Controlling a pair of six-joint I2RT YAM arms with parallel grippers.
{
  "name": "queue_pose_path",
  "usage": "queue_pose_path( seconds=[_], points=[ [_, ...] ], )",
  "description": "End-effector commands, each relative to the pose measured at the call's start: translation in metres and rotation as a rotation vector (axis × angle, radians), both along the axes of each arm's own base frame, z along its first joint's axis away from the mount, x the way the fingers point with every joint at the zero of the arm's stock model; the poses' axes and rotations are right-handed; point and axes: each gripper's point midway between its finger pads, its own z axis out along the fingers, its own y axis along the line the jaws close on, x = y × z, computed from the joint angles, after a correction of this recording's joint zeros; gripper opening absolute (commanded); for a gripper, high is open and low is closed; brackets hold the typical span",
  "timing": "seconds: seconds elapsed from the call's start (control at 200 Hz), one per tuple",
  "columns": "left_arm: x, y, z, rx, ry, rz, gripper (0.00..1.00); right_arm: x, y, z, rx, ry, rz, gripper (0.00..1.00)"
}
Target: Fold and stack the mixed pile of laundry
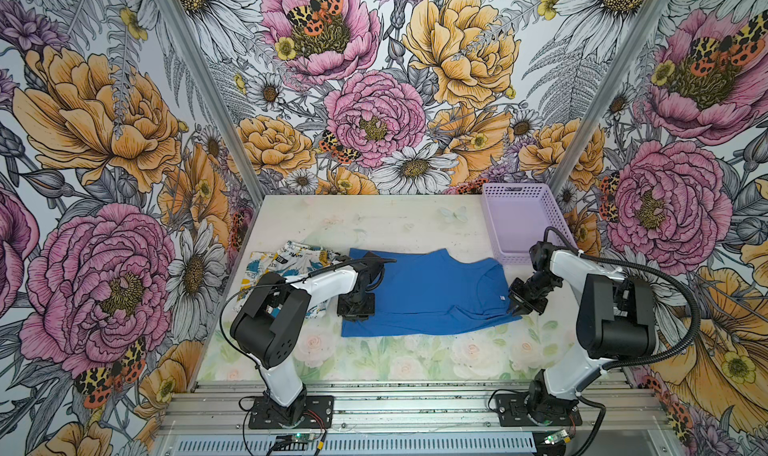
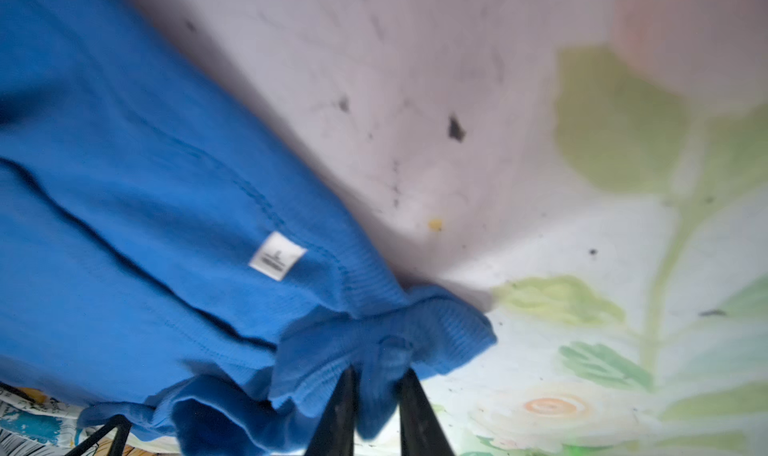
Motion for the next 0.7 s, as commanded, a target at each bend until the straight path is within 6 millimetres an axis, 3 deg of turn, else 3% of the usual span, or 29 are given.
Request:
queue_pose_path(
  seconds=[0.0, 0.125, 0.26, 0.47, 0.696],
  points=[
    [-0.006, 0.014, -0.026, 0.071, 0.042, -0.001, 0.25, 0.015, -0.008, 0.017, -0.015, -0.087, 0.014, 0.28],
    [-0.007, 0.013, -0.026, 0.065, 0.047, -0.001, 0.25, 0.001, -0.011, 0.027, -0.036, -0.119, 0.001, 0.34],
    [-0.007, 0.013, -0.026, 0.064, 0.047, -0.002, 0.25, -0.021, -0.002, 0.020, -0.007, -0.089, -0.014, 0.40],
    [-0.006, 0.011, -0.025, 0.061, 0.046, -0.012, 0.25, -0.017, -0.002, 0.023, -0.013, -0.140, -0.025, 0.47],
    [-0.004, 0.010, -0.023, 0.065, 0.040, -0.018, 0.25, -0.011, 0.012, 0.018, 0.049, -0.140, -0.028, 0.34]
  ],
)
